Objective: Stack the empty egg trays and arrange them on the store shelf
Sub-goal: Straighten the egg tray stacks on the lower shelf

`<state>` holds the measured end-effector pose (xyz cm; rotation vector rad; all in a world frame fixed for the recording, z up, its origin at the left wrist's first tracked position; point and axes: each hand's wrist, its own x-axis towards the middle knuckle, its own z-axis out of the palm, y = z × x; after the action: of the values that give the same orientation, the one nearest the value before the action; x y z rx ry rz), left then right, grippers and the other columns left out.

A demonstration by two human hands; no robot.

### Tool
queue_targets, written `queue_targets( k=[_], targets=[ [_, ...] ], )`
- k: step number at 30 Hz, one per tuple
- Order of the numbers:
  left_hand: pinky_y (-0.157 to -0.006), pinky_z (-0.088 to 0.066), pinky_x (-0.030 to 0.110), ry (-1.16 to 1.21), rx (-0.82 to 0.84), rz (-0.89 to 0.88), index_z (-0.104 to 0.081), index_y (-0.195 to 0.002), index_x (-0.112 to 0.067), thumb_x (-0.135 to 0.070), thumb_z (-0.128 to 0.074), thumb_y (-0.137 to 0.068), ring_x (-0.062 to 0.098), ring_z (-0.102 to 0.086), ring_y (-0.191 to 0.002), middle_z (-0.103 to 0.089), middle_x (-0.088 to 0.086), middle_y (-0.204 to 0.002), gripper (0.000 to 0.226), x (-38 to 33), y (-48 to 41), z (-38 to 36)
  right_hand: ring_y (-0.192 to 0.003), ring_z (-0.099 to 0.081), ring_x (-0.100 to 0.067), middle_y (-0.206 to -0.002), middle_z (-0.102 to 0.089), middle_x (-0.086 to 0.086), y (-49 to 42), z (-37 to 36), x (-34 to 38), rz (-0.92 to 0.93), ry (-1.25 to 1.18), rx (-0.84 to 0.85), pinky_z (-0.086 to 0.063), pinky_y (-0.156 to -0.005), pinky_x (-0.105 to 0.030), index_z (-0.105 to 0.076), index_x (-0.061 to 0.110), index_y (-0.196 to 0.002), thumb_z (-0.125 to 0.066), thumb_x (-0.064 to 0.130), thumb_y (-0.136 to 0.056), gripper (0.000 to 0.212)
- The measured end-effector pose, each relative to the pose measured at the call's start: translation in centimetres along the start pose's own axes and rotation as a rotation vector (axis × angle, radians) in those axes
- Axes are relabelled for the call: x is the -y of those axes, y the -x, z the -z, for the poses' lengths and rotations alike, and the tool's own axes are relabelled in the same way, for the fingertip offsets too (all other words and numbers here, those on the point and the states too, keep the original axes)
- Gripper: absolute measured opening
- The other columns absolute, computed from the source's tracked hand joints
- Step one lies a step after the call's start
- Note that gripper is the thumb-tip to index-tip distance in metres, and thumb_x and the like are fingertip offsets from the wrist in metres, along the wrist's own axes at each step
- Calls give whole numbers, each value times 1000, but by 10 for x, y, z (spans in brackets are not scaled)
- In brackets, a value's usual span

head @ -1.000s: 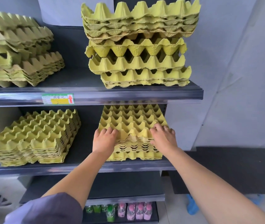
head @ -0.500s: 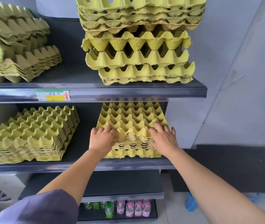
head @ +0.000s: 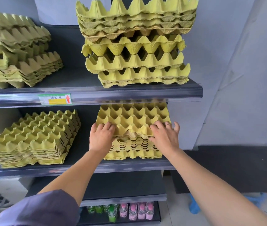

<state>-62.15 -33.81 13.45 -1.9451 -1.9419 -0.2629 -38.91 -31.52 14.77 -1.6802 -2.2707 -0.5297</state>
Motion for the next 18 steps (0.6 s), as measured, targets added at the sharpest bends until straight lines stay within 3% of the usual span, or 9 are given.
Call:
queue_targets(
  k=[3, 6, 9, 11, 15, 18],
  targets=[
    [-114, -18, 40, 58, 9, 79, -42, -136, -20, -23, -59, -88, 25, -35, -131, -40, -1, -141, 51, -2, 5, 1, -89, -62, -29, -96, -66, 0, 9, 6, 12, 16, 0, -40, -36, -95, -56, -71, 21, -91, -83, 41, -62, 37],
    [-111, -25, 41, 164, 29, 176, -38, -139, -14, -18, -60, -85, 33, -32, -134, -35, 11, -146, 59, -11, 19, -1, -106, -57, -29, -110, -63, -1, 16, 9, 32, 41, -10, 22, -30, -101, -53, -68, 19, -104, -71, 41, -77, 35],
    [-97, -39, 43, 174, 22, 157, -46, -133, -15, -17, -64, -81, 37, -45, -121, -45, 15, -136, 55, -24, 37, -3, -121, -46, -30, -125, -54, -2, 24, 5, 41, 26, -51, 89, -33, -99, -49, -60, 18, -118, -62, 38, -87, 37],
    [-85, -44, 40, 260, 37, 138, -51, -127, -17, -20, -60, -86, 32, -53, -110, -53, 9, -125, 42, -33, 45, -1, -118, -47, -32, -123, -55, -3, 26, 1, 38, 48, -76, 91, -38, -93, -46, -60, 16, -118, -63, 39, -87, 39],
    [-69, -48, 33, 695, 151, 307, -50, -119, -14, -32, -46, -96, 23, -60, -89, -60, 1, -110, 30, -66, 47, 12, -92, -61, -30, -108, -63, -3, 27, -4, 19, 119, -233, -55, -49, -73, -42, -68, 16, -107, -68, 37, -81, 34],
    [-83, -49, 38, 1172, 207, 659, -43, -128, -7, -37, -52, -94, 26, -60, -98, -59, 10, -116, 46, -98, 38, 23, -97, -59, -31, -118, -60, -6, 27, -1, 0, -34, -404, -175, -52, -72, -40, -66, 15, -111, -58, 32, -90, 29]
  ],
)
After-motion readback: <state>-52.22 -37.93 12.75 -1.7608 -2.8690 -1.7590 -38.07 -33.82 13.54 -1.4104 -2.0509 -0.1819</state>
